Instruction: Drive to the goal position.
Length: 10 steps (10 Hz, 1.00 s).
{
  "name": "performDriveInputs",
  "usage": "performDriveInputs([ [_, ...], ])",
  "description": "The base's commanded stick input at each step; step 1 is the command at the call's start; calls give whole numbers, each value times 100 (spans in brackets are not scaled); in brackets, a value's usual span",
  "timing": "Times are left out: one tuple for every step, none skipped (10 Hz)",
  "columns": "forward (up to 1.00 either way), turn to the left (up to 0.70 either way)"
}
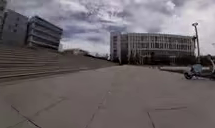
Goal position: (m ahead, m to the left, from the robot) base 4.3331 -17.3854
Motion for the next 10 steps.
performDriveInputs([
  [85, 0],
  [85, 0],
  [85, 0],
  [85, 0],
  [85, 0],
  [85, 0],
  [85, 0],
  [85, 0],
  [85, 0],
  [85, 0],
])
